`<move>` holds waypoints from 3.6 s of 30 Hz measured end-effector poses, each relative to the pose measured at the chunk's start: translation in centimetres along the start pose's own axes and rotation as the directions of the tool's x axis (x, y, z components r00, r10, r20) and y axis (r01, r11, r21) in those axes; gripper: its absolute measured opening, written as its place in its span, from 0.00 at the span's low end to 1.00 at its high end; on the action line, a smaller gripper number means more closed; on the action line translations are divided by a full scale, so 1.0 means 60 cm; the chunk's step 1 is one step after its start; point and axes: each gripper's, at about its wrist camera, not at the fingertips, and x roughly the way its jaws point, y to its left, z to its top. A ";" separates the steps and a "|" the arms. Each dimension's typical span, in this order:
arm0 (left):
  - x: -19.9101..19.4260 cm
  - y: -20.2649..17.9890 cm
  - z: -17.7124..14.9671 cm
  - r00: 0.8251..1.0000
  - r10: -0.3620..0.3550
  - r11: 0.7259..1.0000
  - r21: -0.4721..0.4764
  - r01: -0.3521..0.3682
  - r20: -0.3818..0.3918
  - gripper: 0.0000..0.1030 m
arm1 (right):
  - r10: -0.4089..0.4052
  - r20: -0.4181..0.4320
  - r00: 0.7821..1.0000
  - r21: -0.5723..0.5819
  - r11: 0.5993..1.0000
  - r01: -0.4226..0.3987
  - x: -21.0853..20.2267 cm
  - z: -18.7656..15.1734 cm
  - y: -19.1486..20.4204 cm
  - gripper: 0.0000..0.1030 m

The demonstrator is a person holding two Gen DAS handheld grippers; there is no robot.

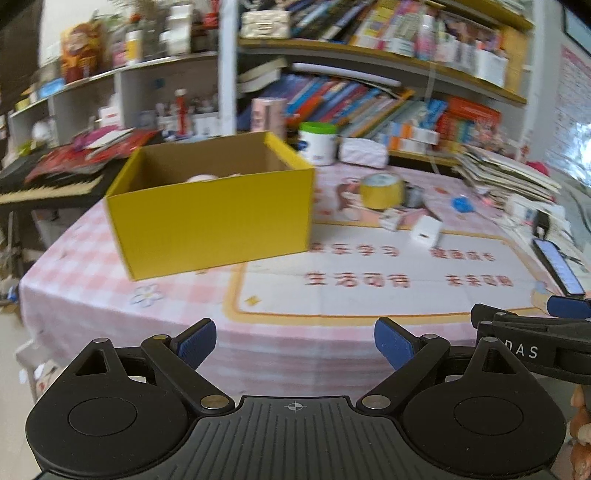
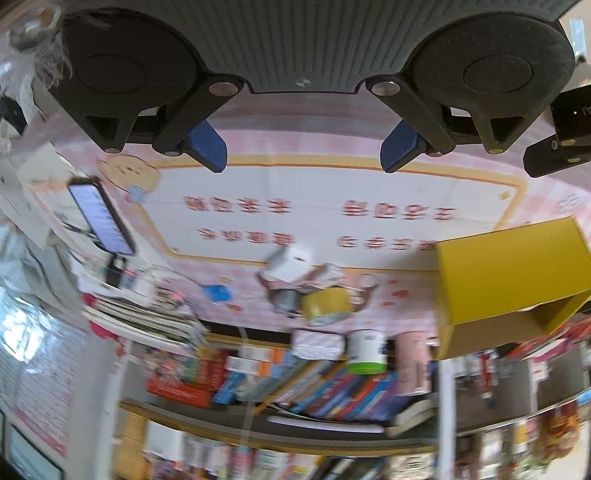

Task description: Organize objects

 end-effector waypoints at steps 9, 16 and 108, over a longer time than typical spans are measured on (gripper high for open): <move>0.033 -0.051 0.026 0.999 -0.054 0.997 0.048 0.053 0.001 0.92 | -0.060 -0.011 0.998 0.056 0.997 0.061 0.022 0.014 -0.056 0.87; 0.062 -0.070 0.045 0.999 -0.054 0.997 0.051 0.054 -0.001 0.92 | -0.058 -0.020 0.998 0.051 0.997 0.059 0.052 0.032 -0.071 0.87; 0.333 -0.266 0.181 0.983 0.072 0.996 -0.032 -0.078 -0.172 0.60 | 0.095 -0.051 0.994 0.042 0.995 -0.093 0.622 0.289 -0.310 0.46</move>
